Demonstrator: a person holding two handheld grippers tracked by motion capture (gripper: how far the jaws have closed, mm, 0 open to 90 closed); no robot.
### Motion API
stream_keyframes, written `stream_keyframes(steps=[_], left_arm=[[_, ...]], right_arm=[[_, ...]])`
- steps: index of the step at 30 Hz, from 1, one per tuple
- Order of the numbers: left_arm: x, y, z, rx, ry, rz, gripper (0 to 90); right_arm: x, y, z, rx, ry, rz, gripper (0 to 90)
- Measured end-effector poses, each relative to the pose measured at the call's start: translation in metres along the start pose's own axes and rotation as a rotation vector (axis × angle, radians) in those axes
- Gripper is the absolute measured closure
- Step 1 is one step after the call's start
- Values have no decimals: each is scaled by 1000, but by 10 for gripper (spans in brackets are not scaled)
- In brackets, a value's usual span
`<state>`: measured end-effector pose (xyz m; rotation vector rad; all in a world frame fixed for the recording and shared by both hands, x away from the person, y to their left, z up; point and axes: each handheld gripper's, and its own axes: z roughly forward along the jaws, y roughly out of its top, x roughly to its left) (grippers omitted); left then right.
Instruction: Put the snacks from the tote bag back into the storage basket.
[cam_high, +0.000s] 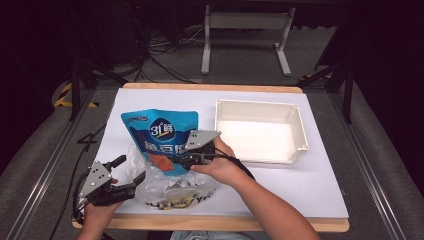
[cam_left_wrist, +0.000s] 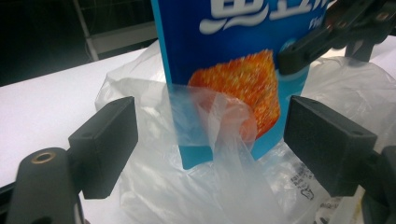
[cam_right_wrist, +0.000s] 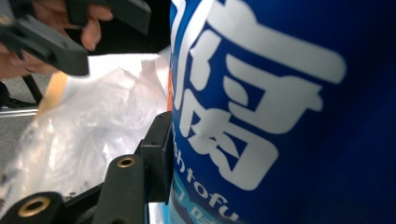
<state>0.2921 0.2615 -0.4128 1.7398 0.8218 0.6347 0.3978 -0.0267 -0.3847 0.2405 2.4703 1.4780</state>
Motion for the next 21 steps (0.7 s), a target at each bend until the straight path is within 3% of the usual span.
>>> stream_keyframes(steps=[21], left_arm=[[0, 0, 1, 2, -2, 2, 184]], right_arm=[[-9, 47, -41, -50, -18, 9, 511]])
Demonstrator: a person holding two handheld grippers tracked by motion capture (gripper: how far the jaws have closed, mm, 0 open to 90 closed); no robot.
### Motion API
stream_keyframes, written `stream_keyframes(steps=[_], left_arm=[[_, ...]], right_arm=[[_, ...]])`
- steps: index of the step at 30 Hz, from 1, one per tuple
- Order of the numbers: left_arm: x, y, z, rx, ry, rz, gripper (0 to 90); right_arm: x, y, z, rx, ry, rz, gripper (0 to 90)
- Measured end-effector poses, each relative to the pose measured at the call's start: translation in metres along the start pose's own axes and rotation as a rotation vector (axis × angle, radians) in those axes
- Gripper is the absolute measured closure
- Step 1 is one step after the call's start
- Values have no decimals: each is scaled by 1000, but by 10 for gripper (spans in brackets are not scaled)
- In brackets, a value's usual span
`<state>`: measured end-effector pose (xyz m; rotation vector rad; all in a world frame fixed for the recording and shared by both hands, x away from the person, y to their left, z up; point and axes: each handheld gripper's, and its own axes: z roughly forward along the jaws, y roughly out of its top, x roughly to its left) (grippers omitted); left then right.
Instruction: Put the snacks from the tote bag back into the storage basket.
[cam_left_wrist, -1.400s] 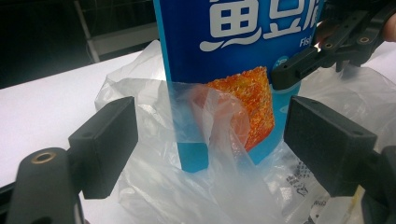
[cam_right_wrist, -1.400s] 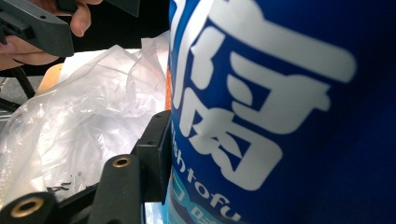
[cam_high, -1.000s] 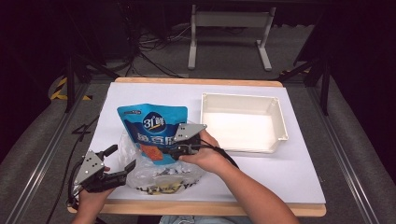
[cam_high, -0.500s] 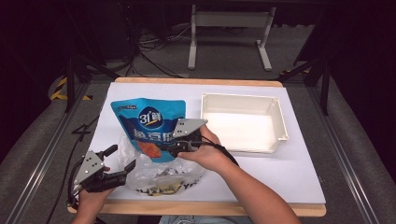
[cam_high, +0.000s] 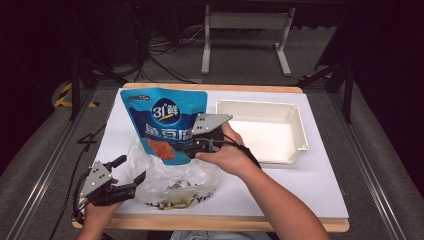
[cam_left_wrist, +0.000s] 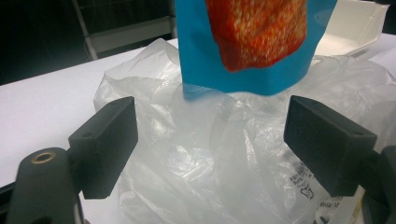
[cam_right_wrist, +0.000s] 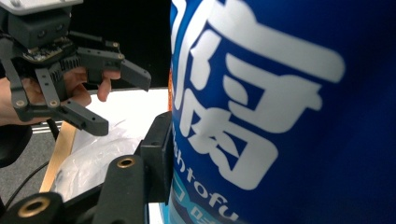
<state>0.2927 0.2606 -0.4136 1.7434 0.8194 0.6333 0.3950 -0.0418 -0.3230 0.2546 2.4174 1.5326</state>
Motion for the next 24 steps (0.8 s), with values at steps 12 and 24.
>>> stream_keyframes(steps=[12, 24], left_arm=[[0, 0, 0, -3, 3, 0, 182], [0, 0, 0, -3, 4, 2, 182]], right_arm=[[-4, 12, -13, -5, -18, -11, 511], [-13, 13, -29, -7, -46, -13, 510]])
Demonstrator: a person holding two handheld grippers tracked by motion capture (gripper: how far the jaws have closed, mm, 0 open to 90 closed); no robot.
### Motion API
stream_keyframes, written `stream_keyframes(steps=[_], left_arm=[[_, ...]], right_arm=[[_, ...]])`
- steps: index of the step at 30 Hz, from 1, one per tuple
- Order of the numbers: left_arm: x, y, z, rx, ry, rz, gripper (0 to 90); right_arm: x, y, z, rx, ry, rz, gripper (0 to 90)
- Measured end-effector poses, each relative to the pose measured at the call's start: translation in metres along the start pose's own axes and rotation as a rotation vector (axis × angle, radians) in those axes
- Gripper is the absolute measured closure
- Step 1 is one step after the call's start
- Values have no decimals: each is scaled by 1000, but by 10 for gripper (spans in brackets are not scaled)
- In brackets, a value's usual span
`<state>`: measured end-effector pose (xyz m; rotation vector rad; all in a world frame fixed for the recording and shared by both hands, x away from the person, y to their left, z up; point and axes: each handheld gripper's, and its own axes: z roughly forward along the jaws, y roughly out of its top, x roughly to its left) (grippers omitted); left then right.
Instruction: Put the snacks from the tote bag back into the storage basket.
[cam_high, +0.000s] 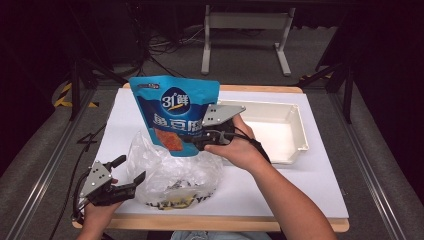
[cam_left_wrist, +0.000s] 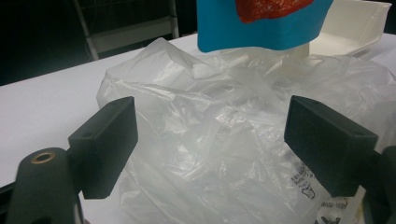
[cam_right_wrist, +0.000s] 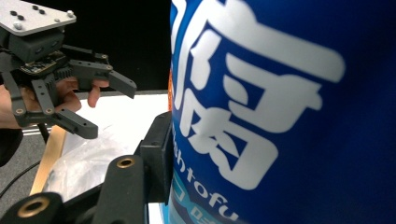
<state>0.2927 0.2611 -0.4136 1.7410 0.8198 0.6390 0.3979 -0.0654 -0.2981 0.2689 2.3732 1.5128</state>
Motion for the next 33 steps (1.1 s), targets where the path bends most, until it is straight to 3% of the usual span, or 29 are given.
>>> stream_keyframes(steps=[13, 33], left_arm=[[-1, 0, 1, 9, 2, 1, 182], [0, -1, 1, 10, 6, -3, 182]], right_arm=[[-27, -8, -32, 6, -65, 38, 510], [-70, -19, -64, 26, -136, 69, 509]])
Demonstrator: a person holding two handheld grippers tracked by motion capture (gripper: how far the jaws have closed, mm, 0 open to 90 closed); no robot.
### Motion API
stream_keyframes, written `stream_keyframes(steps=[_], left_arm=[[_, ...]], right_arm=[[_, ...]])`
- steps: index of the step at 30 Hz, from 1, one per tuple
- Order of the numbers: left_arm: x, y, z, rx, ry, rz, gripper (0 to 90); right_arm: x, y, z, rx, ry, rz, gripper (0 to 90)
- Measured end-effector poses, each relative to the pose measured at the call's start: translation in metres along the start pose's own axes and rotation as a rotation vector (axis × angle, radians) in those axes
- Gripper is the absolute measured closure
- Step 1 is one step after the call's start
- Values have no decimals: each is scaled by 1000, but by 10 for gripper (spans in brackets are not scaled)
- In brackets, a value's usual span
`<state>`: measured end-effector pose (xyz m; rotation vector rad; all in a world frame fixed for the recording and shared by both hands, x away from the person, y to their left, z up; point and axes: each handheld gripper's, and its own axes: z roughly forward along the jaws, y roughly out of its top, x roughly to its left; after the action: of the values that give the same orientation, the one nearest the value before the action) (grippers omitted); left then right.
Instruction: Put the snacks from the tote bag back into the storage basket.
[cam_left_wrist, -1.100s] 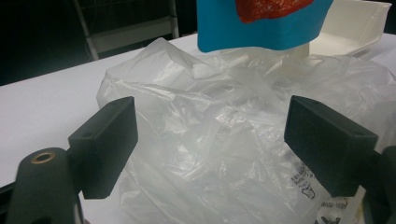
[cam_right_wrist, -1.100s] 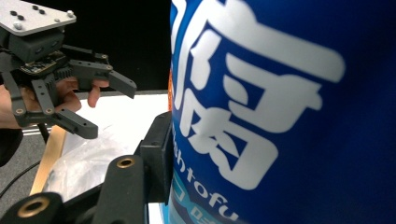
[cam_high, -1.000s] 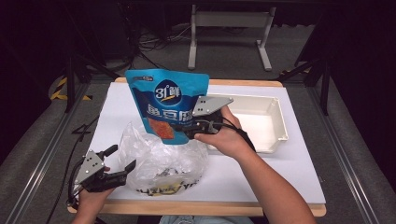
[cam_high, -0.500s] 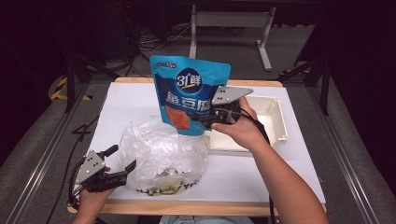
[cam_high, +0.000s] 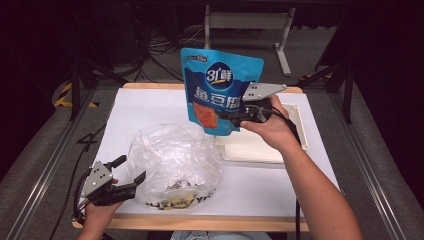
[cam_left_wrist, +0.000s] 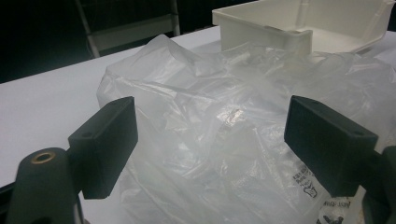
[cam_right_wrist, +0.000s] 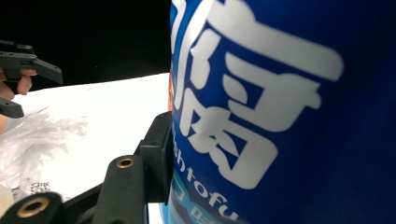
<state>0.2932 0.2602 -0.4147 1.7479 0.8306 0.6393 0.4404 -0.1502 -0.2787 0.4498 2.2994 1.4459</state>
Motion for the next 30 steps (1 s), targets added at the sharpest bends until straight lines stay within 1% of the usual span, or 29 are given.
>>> stream_keyframes(steps=[8, 13, 16, 19, 21, 26, 28, 30], left_arm=[[0, 0, 0, 1, 1, -3, 182], [0, 0, 0, 1, 1, -2, 182], [0, 0, 0, 2, 1, -3, 182], [0, 0, 1, 3, 2, -2, 182], [0, 0, 1, 4, 2, -2, 183], [0, 0, 1, 3, 3, -2, 183], [0, 0, 1, 4, 2, -4, 183], [0, 0, 1, 3, 2, -2, 183]], right_arm=[[-19, -1, -13, 9, -36, 11, 509], [-32, -4, -19, 26, -72, 3, 508], [-40, -7, -23, 31, -89, 8, 508], [-49, -10, -26, 41, -95, 17, 508], [-55, -12, -28, 50, -107, 9, 507], [-67, -16, -32, 63, -126, 12, 505], [-72, -18, -34, 66, -145, -2, 504], [-77, -20, -36, 68, -151, 13, 504]])
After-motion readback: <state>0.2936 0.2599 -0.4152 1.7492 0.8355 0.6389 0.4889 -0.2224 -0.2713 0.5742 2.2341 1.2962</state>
